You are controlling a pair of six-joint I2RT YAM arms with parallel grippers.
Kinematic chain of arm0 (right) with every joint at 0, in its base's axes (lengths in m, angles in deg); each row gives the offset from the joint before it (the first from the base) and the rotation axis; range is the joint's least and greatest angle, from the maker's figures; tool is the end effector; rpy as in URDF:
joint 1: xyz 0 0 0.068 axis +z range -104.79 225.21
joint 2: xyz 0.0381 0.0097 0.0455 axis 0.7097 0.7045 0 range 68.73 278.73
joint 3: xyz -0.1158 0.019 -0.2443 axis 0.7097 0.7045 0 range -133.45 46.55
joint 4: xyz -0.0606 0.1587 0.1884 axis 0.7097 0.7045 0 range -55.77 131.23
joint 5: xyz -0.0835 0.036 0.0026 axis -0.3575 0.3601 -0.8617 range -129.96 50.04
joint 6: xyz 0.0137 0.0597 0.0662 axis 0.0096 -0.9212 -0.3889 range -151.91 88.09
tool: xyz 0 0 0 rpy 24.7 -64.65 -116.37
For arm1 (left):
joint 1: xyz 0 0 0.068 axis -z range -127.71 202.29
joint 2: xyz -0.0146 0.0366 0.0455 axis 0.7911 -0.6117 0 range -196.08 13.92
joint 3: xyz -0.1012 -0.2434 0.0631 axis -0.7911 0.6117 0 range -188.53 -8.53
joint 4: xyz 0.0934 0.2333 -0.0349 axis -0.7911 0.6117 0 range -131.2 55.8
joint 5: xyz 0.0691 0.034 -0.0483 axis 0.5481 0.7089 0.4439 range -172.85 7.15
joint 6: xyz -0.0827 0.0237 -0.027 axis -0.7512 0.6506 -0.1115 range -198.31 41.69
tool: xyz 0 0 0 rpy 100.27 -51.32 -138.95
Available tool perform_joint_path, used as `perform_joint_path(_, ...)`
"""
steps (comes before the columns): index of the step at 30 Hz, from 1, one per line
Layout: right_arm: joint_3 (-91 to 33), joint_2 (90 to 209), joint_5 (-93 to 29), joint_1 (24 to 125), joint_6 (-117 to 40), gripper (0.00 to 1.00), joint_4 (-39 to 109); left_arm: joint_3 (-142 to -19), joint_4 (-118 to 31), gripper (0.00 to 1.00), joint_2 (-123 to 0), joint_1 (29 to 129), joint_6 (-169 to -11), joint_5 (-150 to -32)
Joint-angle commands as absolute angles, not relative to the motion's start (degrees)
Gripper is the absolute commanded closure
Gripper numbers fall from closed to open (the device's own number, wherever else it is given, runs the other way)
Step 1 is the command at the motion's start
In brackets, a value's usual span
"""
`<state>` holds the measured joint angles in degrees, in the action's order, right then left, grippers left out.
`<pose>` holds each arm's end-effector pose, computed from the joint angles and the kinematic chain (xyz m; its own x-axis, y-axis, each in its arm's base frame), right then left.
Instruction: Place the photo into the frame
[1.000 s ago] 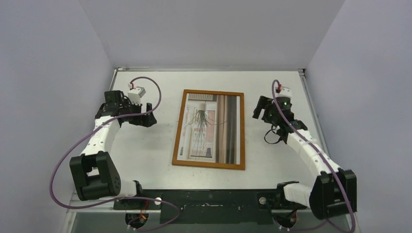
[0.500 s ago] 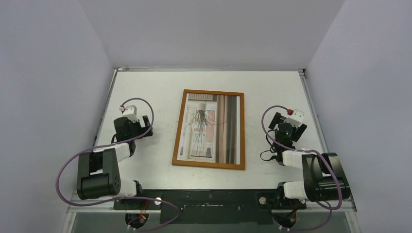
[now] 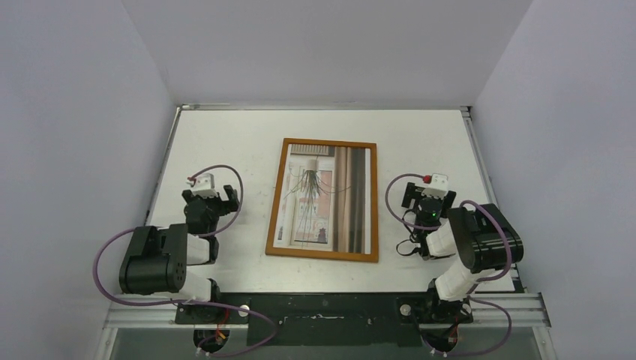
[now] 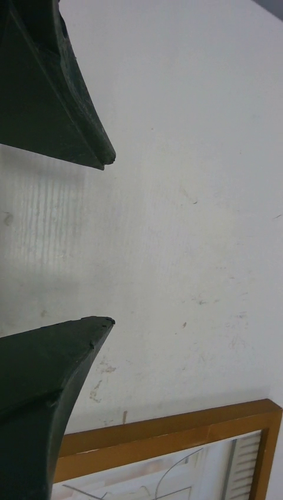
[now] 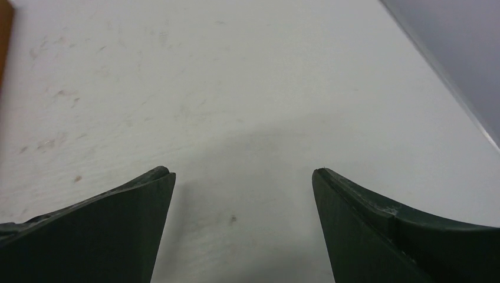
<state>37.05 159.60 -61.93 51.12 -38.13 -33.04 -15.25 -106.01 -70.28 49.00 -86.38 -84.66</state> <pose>0.2648 -0.0029 0.1145 -0.2122 0.0791 -0.9740 0.2903 0.9568 0.0144 0.2540 0.0121 0.1224 -0.2130 -0.1529 -0.9650 -0.0572 0.9879 -0.1440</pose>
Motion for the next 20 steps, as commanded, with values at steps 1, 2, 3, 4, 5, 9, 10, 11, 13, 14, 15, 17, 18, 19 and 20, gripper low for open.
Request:
perform_joint_path(1, 31.1, 161.9, -55.2, 50.2, -36.2, 0.10, -33.9, -23.9, -101.7, 0.04, -69.8, 51.5, -84.2, -78.4)
perform_joint_path(2, 31.4, 161.4, -55.4, 50.2, -36.2, 0.10, -34.1, -24.1, -101.9, 0.04, -69.9, 53.8, -83.0, -77.2)
perform_joint_path(3, 31.8, 161.2, -55.4, 50.2, -36.2, 0.10, -34.8, -23.6, -104.2, 0.04, -70.5, 54.1, -82.7, -77.7)
perform_joint_path(4, 32.3, 161.2, -55.3, 50.4, -35.8, 0.10, -36.1, -23.5, -103.7, 0.04, -70.3, 53.9, -82.7, -77.7)
perform_joint_path(5, 32.3, 161.1, -55.3, 50.6, -35.5, 0.10, -35.7, -23.7, -102.4, 0.04, -69.8, 53.9, -83.1, -77.5)
perform_joint_path(9, 32.2, 161.1, -55.2, 50.7, -35.3, 0.10, -35.6, -23.5, -103.4, 0.04, -70.1, 53.9, -83.0, -77.5)
perform_joint_path(10, 32.2, 161.2, -55.2, 50.7, -35.4, 0.10, -35.6, -23.5, -103.6, 0.04, -70.1, 54.0, -83.0, -77.4)
perform_joint_path(11, 32.2, 161.2, -55.2, 50.7, -35.3, 0.10, -35.6, -23.5, -103.9, 0.04, -70.2, 53.9, -82.8, -77.4)
perform_joint_path(13, 32.2, 161.2, -55.2, 50.7, -35.3, 0.10, -35.6, -23.7, -103.2, 0.04, -70.2, 54.0, -83.0, -77.5)
perform_joint_path(14, 32.2, 161.1, -55.2, 50.7, -35.3, 0.10, -35.6, -23.7, -103.4, 0.04, -70.3, 54.0, -82.9, -77.5)
perform_joint_path(15, 32.2, 161.2, -55.2, 50.7, -35.4, 0.10, -35.6, -23.8, -103.3, 0.04, -70.4, 53.9, -82.9, -77.6)
perform_joint_path(17, 32.2, 161.2, -55.2, 50.7, -35.3, 0.10, -35.5, -24.2, -102.9, 0.04, -70.7, 53.9, -82.8, -77.5)
perform_joint_path(18, 32.2, 161.2, -55.2, 50.7, -35.3, 0.10, -35.5, -24.2, -103.0, 0.04, -70.6, 54.0, -82.6, -77.3)
perform_joint_path(19, 32.2, 161.2, -55.2, 50.7, -35.3, 0.10, -35.5, -23.9, -103.0, 0.04, -70.4, 54.0, -82.7, -77.3)
perform_joint_path(20, 32.2, 161.2, -55.2, 50.7, -35.3, 0.10, -35.6, -23.5, -103.7, 0.04, -70.2, 54.1, -82.7, -77.3)
